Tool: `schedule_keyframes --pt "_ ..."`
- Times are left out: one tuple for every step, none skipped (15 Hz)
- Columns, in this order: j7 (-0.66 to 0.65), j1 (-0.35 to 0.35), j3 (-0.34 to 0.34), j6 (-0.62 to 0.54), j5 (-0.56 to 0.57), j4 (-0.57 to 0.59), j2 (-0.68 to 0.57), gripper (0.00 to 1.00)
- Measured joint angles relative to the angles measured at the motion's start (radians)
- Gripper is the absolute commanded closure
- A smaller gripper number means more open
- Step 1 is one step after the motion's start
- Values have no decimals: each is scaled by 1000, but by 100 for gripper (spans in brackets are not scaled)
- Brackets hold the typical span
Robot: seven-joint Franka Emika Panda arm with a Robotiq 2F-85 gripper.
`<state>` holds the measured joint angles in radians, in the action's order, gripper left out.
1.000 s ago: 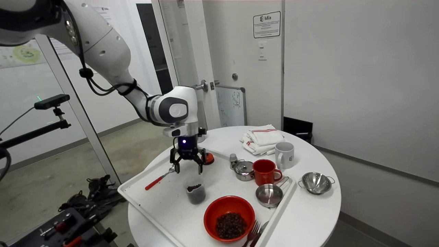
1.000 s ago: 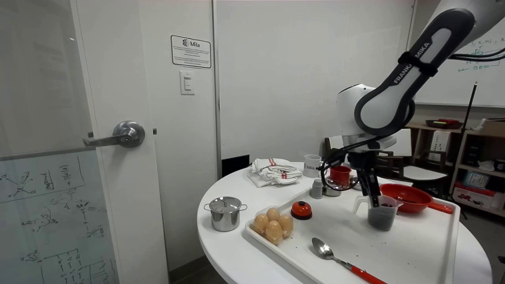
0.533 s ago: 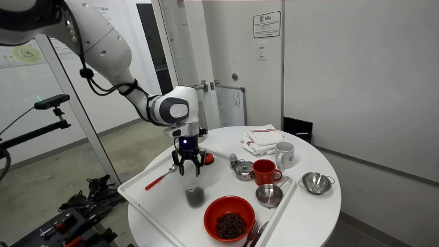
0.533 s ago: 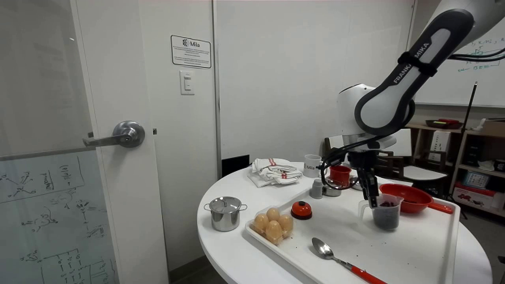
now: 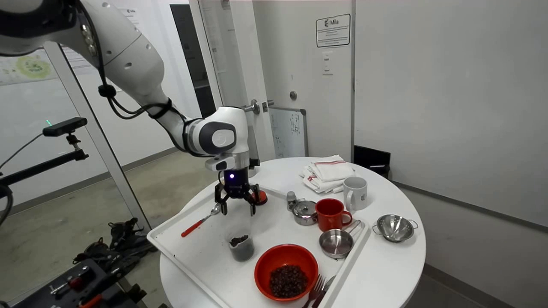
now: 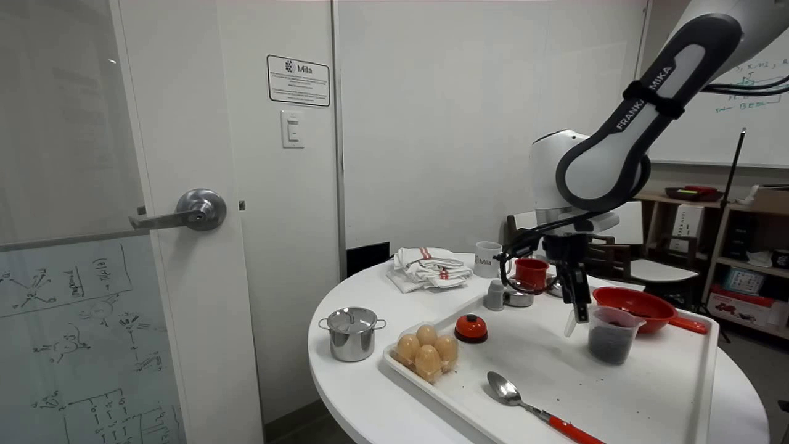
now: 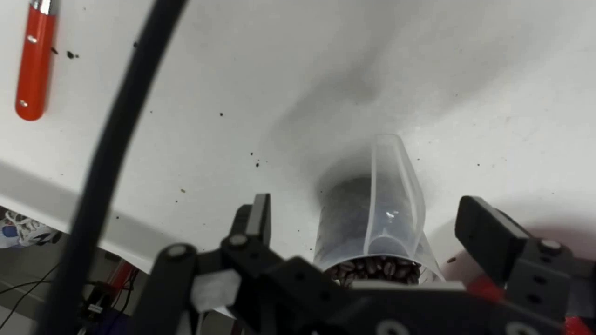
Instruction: Pour some of the contents in the clear jug into the red bowl
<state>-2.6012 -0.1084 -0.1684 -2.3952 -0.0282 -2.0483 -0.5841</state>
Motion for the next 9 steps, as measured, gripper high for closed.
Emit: schedule_keyframes --pt "0 0 0 -5 -1 -4 3 25" --pt "0 1 0 -10 -3 -9 6 26" --pt "0 3 0 -14 -9 -14 7 34" --pt "0 7 2 -18 -16 -19 7 40" --pt "0 12 4 -20 -24 -23 7 47" --pt "1 18 6 -23 -33 -29 7 56" --pt "2 24 9 -27 -41 -35 7 63" --pt "2 29 12 -32 -49 -41 7 72" --pt "3 33 13 -38 -55 -46 7 79"
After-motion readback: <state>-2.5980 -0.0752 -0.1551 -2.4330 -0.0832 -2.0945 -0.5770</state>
